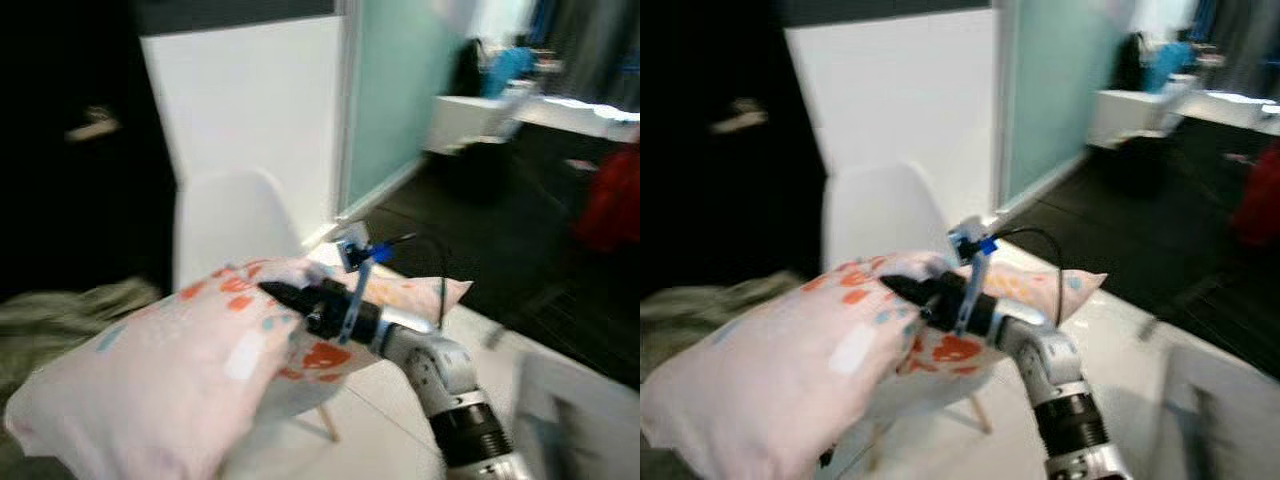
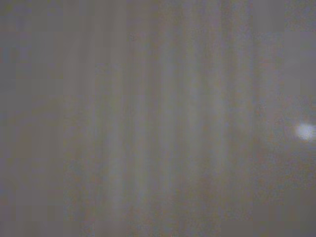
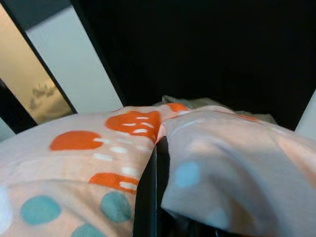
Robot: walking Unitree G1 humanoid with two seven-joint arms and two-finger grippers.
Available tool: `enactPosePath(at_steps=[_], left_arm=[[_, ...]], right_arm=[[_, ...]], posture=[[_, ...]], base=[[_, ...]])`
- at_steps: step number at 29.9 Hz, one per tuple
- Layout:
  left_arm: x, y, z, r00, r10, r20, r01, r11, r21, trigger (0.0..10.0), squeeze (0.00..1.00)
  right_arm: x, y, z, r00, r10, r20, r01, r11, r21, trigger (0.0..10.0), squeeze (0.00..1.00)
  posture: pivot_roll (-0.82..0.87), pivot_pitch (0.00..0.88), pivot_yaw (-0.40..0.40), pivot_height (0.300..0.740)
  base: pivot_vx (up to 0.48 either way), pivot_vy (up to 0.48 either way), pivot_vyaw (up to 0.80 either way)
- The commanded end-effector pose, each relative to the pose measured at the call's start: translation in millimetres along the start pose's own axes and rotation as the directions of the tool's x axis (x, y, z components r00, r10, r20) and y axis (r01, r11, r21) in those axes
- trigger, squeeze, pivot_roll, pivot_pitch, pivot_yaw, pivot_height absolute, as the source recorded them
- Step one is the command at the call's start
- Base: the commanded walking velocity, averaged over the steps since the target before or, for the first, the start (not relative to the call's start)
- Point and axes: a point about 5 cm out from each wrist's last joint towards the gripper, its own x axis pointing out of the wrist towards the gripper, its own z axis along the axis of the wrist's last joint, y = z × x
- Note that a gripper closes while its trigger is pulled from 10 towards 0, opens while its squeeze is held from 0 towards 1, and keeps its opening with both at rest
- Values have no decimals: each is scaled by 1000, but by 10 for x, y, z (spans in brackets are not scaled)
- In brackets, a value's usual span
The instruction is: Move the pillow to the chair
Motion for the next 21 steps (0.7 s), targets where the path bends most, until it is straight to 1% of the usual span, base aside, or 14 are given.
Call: enactPosePath(at_steps=[1,3,4,5,6,7,8,9,11,12,15,16,20,21], left_arm=[[1,-10,17,1000,-12,9,12,1000,1,10000,0],[1,-10,18,1000,-13,9,13,1000,2,10000,0],[1,-11,18,1000,-14,10,14,1000,1,10000,0],[1,-11,18,1000,-14,10,14,1000,1,10000,0],[1,-13,18,1000,-18,10,18,1000,1,10000,0],[1,-13,18,1000,-18,10,18,1000,1,10000,0],[1,-14,18,1000,-20,10,20,1000,0,10000,0],[1,-14,18,1000,-20,10,20,1000,0,10000,0],[0,-16,17,1000,-24,11,24,1000,-2,10000,0],[0,-18,16,1000,-26,11,26,1000,-3,10000,0],[-1,-22,15,999,-32,12,32,999,-4,10000,0],[-1,-24,12,999,-36,12,36,999,-5,10000,0],[-2,-27,11,999,-39,12,39,999,-6,10000,0],[-3,-30,8,999,-42,13,42,999,-7,10000,0]], right_arm=[[64,-19,163,997,-28,69,33,997,-72,10000,0],[64,-47,166,996,-55,71,61,995,-79,10000,0],[65,-88,168,993,-98,70,104,990,-97,10000,0],[65,-88,168,993,-98,70,104,990,-97,10000,0],[56,-226,160,972,-228,62,234,964,-129,10000,0],[56,-226,160,972,-228,62,234,964,-129,10000,0],[50,-281,155,959,-278,53,283,948,-145,10000,0],[50,-281,155,959,-278,53,283,948,-145,10000,0],[23,-374,150,934,-356,36,356,916,-184,10000,0],[8,-413,144,922,-386,26,384,905,-180,10000,0],[-11,-464,138,908,-420,15,414,887,-204,10000,0],[-29,-508,147,890,-456,16,448,867,-220,10000,0],[-36,-537,160,879,-476,25,468,854,-227,10000,0],[-36,-556,178,871,-489,45,486,844,-225,10000,0]], posture=[[-99,15,-48,723],[-99,15,-48,723],[-99,15,-48,723],[-99,15,-48,723],[-98,13,-49,723],[-98,13,-49,723],[-98,13,-49,723],[-98,13,-49,723],[-98,12,-48,723],[-98,12,-48,723],[-99,8,-50,723],[-100,5,-52,723],[-99,4,-53,723],[-98,1,-53,723]], base=[[0,0,800],[0,0,800],[0,0,800],[0,0,800],[0,0,0],[0,0,0],[0,0,0],[0,0,0],[0,0,0],[0,0,0],[0,0,-769],[0,0,-781],[0,0,-781],[0,0,-769]])
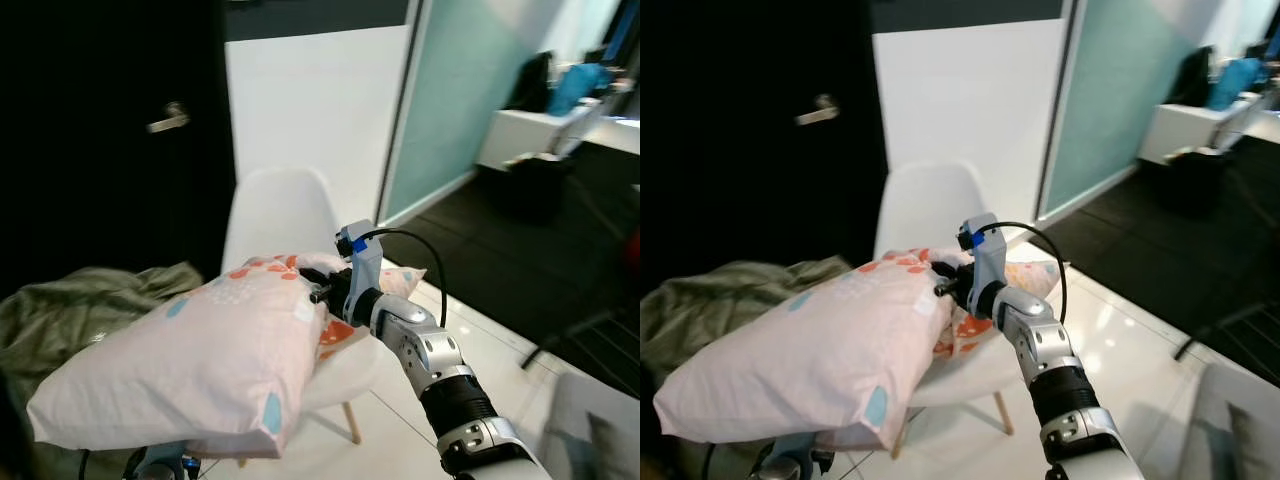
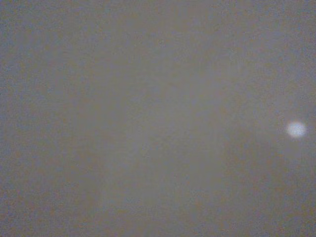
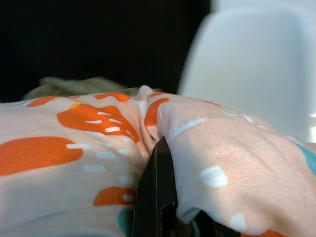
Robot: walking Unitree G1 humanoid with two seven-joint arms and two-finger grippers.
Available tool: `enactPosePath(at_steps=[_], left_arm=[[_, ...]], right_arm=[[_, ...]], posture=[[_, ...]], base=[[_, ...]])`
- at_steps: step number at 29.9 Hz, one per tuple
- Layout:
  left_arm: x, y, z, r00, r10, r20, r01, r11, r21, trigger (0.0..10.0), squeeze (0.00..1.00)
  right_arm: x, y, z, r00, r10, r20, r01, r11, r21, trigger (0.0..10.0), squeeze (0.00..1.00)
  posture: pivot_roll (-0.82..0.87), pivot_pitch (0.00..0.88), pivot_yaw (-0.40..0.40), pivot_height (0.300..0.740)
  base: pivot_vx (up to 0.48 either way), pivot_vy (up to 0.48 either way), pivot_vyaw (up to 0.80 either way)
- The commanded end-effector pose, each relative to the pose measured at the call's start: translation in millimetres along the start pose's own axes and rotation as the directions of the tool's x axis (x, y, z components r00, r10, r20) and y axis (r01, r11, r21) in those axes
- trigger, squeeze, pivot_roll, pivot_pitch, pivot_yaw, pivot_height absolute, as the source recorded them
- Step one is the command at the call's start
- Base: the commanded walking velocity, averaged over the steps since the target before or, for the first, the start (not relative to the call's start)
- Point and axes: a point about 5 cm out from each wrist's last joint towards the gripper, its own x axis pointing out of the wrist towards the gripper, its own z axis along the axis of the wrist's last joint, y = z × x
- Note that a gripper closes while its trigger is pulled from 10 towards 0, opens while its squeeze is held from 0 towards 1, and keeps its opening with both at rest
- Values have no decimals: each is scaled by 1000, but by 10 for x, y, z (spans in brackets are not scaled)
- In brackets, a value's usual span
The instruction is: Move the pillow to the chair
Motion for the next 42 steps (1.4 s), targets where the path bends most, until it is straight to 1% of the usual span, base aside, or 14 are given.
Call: enactPosePath(at_steps=[1,3,4,5,7,10,19,22,25,31,36,39,40,42], left_arm=[[-1,-22,18,1000,-10,11,10,1000,-6,10000,0],[-1,-22,17,1000,-10,11,10,1000,-6,10000,0],[-2,-25,13,1000,-11,12,12,1000,-12,10000,0],[-2,-25,13,1000,-11,12,12,1000,-12,10000,0],[-3,-31,9,1000,-20,11,20,1000,-16,10000,0],[-4,-38,7,999,-33,11,33,999,-13,10000,0],[-2,-37,14,999,-32,12,33,999,-9,10000,0],[-1,-36,20,999,-33,14,33,999,-8,10000,0],[0,-35,25,999,-36,15,36,999,-8,10000,0],[2,-31,32,999,-38,16,38,999,-6,10000,0],[3,-28,35,999,-38,17,38,999,-5,10000,0],[3,-28,36,999,-38,17,38,999,-5,10000,0],[3,-28,36,999,-38,17,38,999,-5,10000,0],[2,-26,35,999,-34,16,34,999,-6,10000,0]], right_arm=[[9,-52,246,993,-28,112,33,999,-41,10000,0],[14,-55,244,993,-32,114,36,999,-37,10000,0],[25,-51,258,993,-37,116,44,997,-63,10000,0],[25,-51,258,993,-37,116,44,997,-63,10000,0],[37,-51,274,992,-48,118,61,992,-111,10000,0],[46,-70,309,989,-72,133,91,985,-143,10000,0],[51,-101,335,985,-88,147,111,981,-157,10000,0],[48,-63,321,986,-56,158,81,984,-156,10000,0],[29,15,320,981,20,190,8,990,-144,10000,0],[35,41,337,981,59,184,-25,983,-180,10000,0],[42,93,340,978,106,182,-74,981,-177,10000,0],[42,103,336,977,115,179,-82,980,-179,10000,0],[50,98,318,980,105,169,-75,982,-175,10000,0],[74,26,271,992,18,128,7,981,-193,10000,0]], posture=[[-98,1,-53,723],[-98,1,-53,723],[-97,0,-54,723],[-97,0,-54,723],[-95,0,-55,723],[-95,0,-56,723],[-96,6,-54,723],[-97,9,-52,723],[-97,10,-52,723],[-99,12,-51,723],[-100,13,-51,723],[-100,13,-51,723],[-100,13,-51,723],[-100,15,-51,723]], base=[[0,0,-769],[0,0,-769],[0,0,0],[0,0,0],[0,0,0],[101,0,0],[316,0,0],[314,0,0],[326,0,0],[346,0,794],[351,0,794],[352,0,794],[352,0,544],[347,0,0]])
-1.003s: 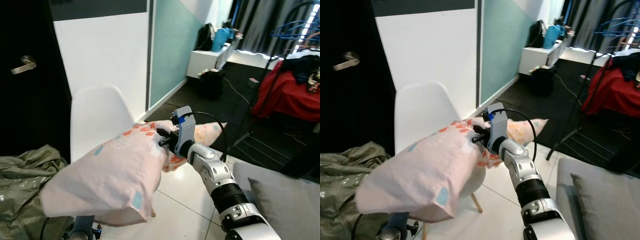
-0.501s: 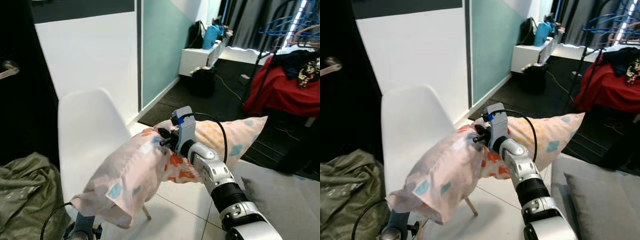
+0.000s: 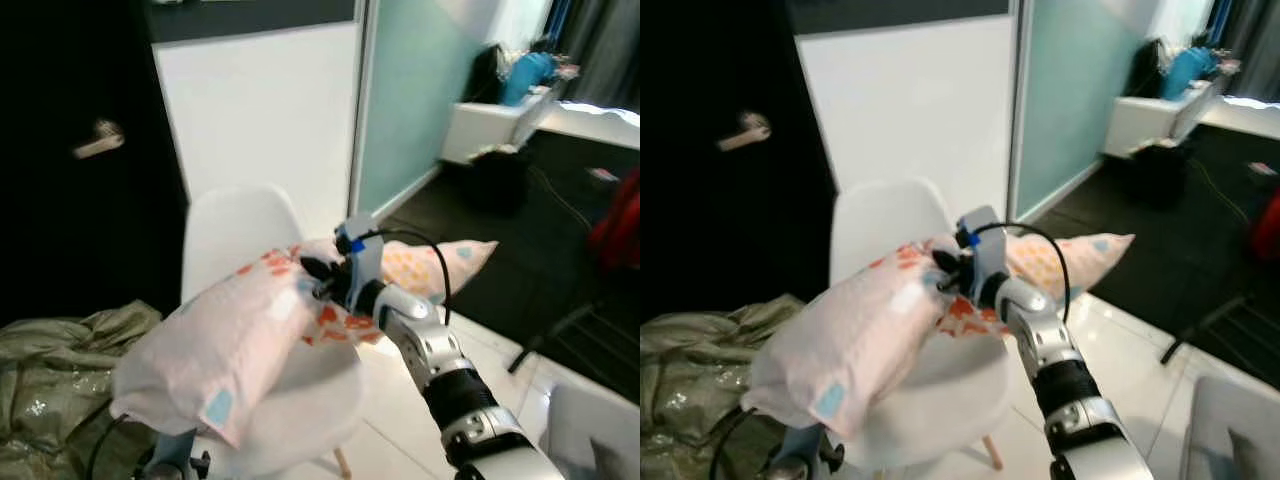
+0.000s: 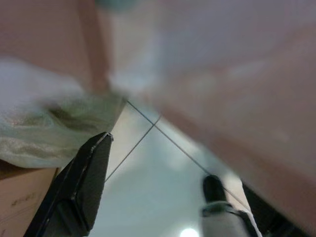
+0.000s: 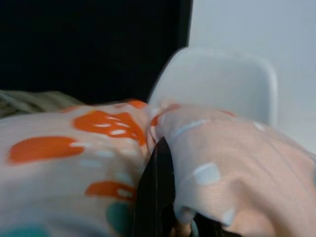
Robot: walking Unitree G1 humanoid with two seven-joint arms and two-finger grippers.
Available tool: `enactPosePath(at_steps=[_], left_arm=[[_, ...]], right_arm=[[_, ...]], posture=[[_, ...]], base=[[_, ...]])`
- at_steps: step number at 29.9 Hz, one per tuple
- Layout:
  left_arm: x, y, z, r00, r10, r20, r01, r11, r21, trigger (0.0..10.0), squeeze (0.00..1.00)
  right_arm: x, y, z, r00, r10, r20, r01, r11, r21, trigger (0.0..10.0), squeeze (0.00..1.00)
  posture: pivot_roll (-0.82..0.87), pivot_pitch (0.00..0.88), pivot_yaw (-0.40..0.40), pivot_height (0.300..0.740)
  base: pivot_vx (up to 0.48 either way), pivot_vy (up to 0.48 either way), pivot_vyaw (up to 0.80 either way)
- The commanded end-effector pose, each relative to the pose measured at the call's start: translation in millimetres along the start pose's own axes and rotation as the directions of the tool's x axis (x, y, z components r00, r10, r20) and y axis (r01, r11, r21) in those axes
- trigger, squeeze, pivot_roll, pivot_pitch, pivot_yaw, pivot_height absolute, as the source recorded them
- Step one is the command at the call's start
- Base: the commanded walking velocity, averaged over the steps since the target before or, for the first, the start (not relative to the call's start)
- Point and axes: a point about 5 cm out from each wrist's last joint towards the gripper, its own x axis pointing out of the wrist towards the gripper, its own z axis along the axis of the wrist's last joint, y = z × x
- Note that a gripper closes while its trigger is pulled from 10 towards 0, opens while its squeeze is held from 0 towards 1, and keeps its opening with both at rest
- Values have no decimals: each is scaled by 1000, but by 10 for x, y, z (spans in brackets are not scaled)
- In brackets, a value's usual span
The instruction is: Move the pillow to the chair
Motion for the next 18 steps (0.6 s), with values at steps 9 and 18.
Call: enactPosePath(at_steps=[9,18], left_arm=[[-1,51,-19,1000,16,-3,-16,1000,-10,10000,0],[-1,50,-18,1000,13,0,-13,1000,-12,10000,0]], right_arm=[[18,-289,111,964,-265,-29,258,954,-150,10000,0],[64,-306,90,951,-300,-71,290,949,-126,10000,0]], posture=[[-99,18,-53,723],[-96,18,-52,688]], base=[[68,0,0],[0,0,0]])
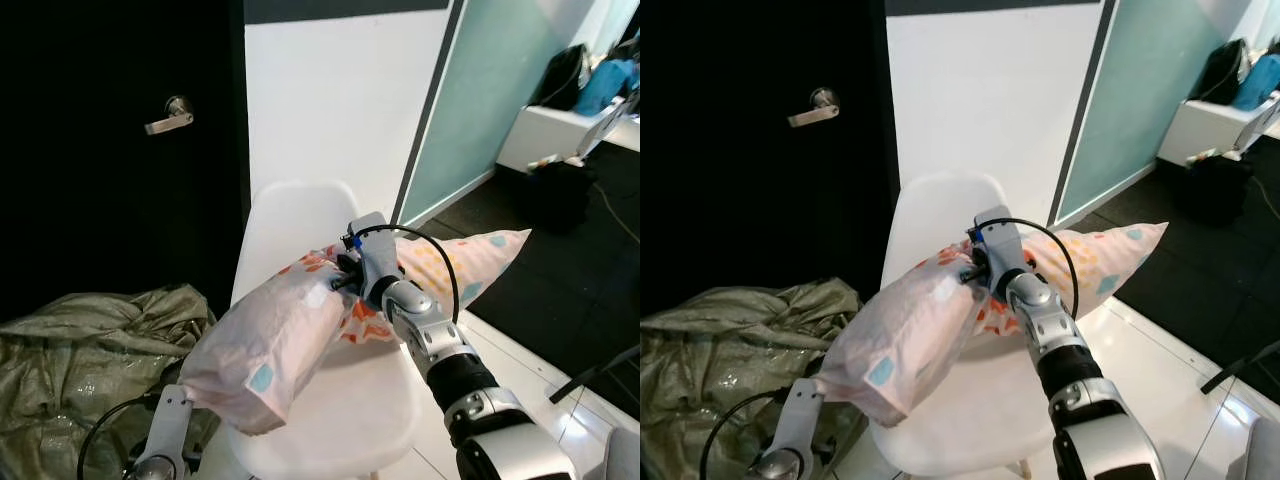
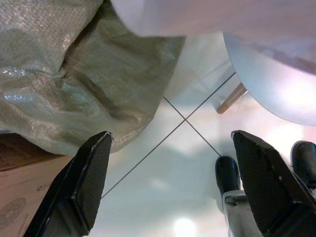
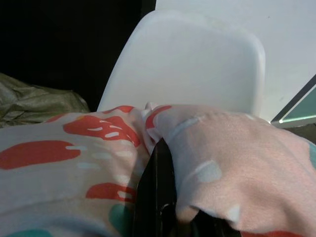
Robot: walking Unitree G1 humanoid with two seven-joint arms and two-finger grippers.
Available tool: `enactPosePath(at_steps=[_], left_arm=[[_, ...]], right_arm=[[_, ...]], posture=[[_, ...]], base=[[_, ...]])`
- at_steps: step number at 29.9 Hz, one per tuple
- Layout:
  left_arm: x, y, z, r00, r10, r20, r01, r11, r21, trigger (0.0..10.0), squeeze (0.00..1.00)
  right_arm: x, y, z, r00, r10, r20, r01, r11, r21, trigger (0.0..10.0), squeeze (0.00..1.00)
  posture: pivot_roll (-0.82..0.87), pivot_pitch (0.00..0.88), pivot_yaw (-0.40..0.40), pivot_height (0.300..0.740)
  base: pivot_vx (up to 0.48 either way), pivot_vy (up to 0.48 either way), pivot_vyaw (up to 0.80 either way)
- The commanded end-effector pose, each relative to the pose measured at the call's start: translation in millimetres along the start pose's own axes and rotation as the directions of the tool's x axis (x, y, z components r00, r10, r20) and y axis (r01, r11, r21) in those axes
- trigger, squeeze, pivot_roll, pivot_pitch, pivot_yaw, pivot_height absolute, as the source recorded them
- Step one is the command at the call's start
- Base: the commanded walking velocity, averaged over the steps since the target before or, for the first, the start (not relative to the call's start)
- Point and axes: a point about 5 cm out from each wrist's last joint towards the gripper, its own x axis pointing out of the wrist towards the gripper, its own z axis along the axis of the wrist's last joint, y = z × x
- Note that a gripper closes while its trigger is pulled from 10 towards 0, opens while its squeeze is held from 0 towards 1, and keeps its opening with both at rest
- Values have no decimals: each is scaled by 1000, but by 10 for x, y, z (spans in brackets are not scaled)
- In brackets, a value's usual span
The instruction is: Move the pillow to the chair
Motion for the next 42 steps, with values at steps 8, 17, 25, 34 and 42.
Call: enactPosePath(at_steps=[8,17,25,34,42], left_arm=[[-8,-42,-26,1000,-11,-6,11,1000,-6,10000,0],[-11,-49,-38,1000,-12,-10,12,1000,-2,10000,0],[-12,-51,-43,1000,-12,-12,12,1000,3,10000,0],[-12,-45,-46,1000,-12,-12,13,1000,8,10000,0],[-9,-30,-40,1000,-9,-11,9,1000,11,10000,0]], right_arm=[[40,148,-169,975,104,-197,-102,995,18,10000,0],[-50,193,-475,890,184,-418,-168,983,75,10000,0],[-157,256,-710,795,272,-543,-173,959,226,10000,0],[-205,285,-779,770,335,-543,-122,913,390,10000,0],[-98,410,-588,859,400,-319,-42,677,735,10000,0]], posture=[[-93,14,-58,658],[-96,8,-57,618],[-92,3,-59,583],[-92,7,-57,553],[-86,24,-53,518]], base=[[0,0,0],[0,0,0],[0,0,0],[0,0,0],[0,0,0]])
